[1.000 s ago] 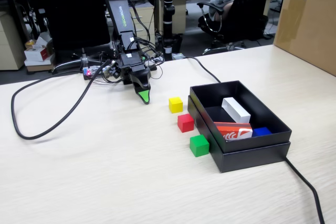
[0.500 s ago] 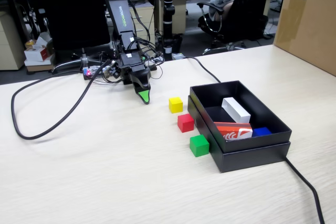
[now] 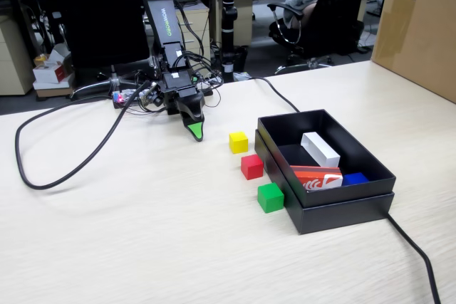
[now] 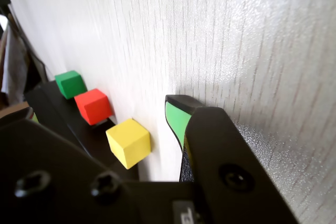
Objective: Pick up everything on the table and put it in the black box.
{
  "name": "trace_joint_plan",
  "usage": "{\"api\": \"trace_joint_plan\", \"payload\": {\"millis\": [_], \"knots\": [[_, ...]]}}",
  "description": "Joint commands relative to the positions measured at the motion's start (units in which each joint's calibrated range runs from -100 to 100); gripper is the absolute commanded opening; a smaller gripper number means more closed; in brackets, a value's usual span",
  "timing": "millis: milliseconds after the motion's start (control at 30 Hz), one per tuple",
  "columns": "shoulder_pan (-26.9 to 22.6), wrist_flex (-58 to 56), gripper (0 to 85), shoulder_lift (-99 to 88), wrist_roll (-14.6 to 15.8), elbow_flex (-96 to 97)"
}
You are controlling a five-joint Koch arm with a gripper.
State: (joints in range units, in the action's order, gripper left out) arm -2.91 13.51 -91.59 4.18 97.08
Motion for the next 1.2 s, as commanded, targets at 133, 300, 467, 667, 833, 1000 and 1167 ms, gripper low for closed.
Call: {"api": "trace_joint_plan", "payload": {"millis": [133,300,467,667,833,1000,1167], "knots": [[0.00,-0.85,48.7,1.34,-0.10,-0.07],[0.05,-0.85,48.7,1.22,-0.10,-0.07],[0.00,-0.85,48.7,1.34,-0.10,-0.07],[-0.49,-0.85,48.7,1.57,0.10,-0.07],[-0.63,-0.85,47.2,1.34,0.00,-0.07],[-0.68,-11.31,47.3,-1.30,0.05,-4.06],[-0.83,-34.12,48.3,-6.58,1.81,-15.30]]}}
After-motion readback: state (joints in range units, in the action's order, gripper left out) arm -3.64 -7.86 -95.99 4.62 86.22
